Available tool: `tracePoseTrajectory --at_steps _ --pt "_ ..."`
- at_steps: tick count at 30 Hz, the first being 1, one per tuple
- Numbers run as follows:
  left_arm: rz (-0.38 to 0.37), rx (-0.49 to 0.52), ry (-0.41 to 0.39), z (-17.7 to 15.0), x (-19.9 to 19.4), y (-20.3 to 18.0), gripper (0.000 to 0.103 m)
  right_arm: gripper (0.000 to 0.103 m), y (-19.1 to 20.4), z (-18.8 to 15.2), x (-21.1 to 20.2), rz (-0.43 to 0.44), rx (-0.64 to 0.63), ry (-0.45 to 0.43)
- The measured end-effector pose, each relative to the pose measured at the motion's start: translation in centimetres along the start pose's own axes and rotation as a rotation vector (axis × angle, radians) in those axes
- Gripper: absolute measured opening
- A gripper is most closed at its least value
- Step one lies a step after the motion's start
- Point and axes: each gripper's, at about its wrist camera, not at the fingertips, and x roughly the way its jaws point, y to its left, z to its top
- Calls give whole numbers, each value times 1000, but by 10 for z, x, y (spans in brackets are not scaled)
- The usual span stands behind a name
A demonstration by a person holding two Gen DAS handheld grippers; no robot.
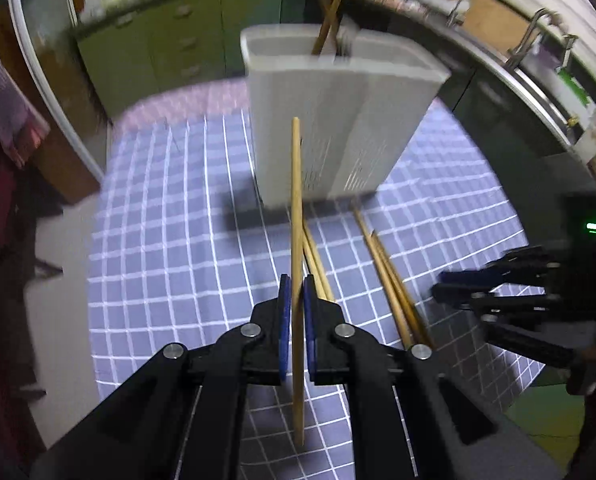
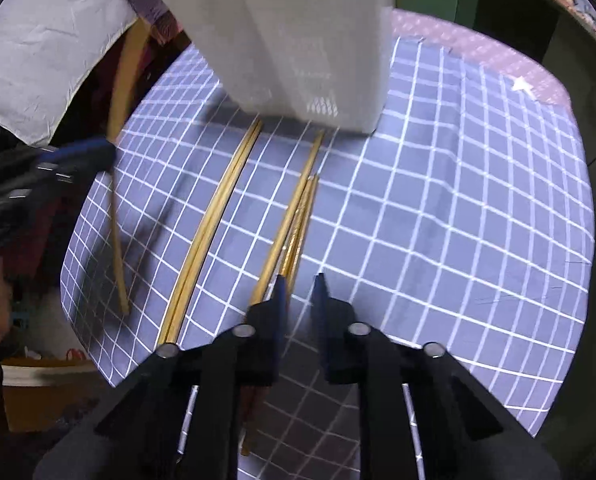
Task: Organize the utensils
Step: 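Grasp another chopstick with the left tool while the right tool grasps one too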
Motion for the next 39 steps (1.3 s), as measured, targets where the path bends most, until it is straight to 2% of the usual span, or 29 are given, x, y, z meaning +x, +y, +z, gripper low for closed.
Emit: tracePoseTrajectory --at_steps 4,7,18,27,30,34,39 --pt "4 32 -106 -8 -31 -3 6 13 5 5 15 -10 4 50" --pt "-4 45 -134 -14 -40 -2 6 13 7 8 23 -29 7 70" --pt "-18 61 -159 -25 -52 1 7 13 10 18 40 -87 6 109" --pt "-21 66 -163 -28 -55 1 7 11 32 30 54 -167 -18 151" --pt "-26 65 -164 -28 -56 2 7 8 37 30 56 -188 -23 139" --pt "-31 65 -169 -31 -57 3 7 7 33 29 45 -145 -3 91" --pt "-36 73 -170 -32 -58 2 7 7 35 23 3 -92 6 -37"
